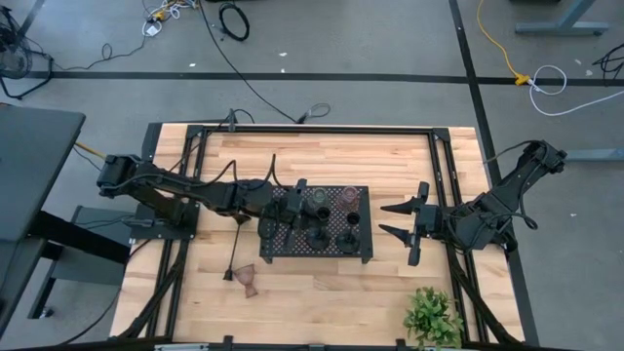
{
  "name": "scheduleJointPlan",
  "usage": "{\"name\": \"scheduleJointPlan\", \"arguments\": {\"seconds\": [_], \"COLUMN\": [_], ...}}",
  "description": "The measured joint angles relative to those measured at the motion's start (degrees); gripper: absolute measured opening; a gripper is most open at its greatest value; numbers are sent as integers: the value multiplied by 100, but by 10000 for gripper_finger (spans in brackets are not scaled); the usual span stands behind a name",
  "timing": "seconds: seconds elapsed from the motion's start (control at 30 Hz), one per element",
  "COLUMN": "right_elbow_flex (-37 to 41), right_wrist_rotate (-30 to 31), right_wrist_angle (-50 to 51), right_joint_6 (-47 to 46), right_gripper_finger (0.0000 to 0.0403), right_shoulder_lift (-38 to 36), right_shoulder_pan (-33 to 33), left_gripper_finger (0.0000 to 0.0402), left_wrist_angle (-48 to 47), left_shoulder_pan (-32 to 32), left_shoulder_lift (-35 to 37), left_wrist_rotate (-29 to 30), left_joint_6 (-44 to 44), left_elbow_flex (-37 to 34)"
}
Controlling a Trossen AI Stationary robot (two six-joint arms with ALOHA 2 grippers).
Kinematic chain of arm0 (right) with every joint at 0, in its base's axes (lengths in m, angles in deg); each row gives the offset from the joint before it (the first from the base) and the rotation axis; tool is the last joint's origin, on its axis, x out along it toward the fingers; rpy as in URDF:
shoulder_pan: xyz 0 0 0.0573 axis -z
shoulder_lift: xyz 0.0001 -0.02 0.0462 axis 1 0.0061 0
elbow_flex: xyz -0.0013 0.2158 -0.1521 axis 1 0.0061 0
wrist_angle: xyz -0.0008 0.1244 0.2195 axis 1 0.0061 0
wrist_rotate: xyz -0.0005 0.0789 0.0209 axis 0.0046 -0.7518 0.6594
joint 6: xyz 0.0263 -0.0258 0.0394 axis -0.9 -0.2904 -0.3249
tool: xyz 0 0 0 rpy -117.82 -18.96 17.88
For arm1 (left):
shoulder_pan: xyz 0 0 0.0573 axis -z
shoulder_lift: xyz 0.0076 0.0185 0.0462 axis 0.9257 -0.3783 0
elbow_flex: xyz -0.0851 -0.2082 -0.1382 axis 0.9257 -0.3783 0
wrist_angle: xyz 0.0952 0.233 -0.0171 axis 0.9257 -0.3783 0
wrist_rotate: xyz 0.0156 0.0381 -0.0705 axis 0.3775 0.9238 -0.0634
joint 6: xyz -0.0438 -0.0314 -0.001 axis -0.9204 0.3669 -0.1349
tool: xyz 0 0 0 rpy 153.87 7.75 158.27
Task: Pick & Place candle stick holders
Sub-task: Put the bottom black candle holder on the shelf aligned with the other black candle holder, then put the black candle holder on the shelf aligned with the other black candle holders
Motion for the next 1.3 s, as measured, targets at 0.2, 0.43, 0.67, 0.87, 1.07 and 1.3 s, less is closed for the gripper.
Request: {"name": "scheduleJointPlan", "arguments": {"seconds": [0.2,0.43,0.67,0.87,1.07,1.3], "right_elbow_flex": [0,0,0,0,0,0], "right_wrist_rotate": [0,0,0,0,2,3], "right_wrist_angle": [0,0,37,60,87,102], "right_joint_6": [0,0,0,0,0,0], "right_gripper_finger": [192,192,192,192,192,192], "right_shoulder_lift": [0,0,0,0,0,0], "right_shoulder_pan": [-1,-1,-1,0,-1,-1], "left_gripper_finger": [48,103,184,223,228,221], "left_wrist_angle": [-153,-146,-183,-693,-1912,-4587], "left_shoulder_pan": [4,2,0,2,0,29], "left_shoulder_lift": [-15,-11,28,412,1067,1998], "left_wrist_rotate": [-3,-1,-31,-190,-122,-75], "left_joint_6": [-3,2,16,16,177,205], "left_elbow_flex": [-11,-11,-11,-7,-3,-7]}}
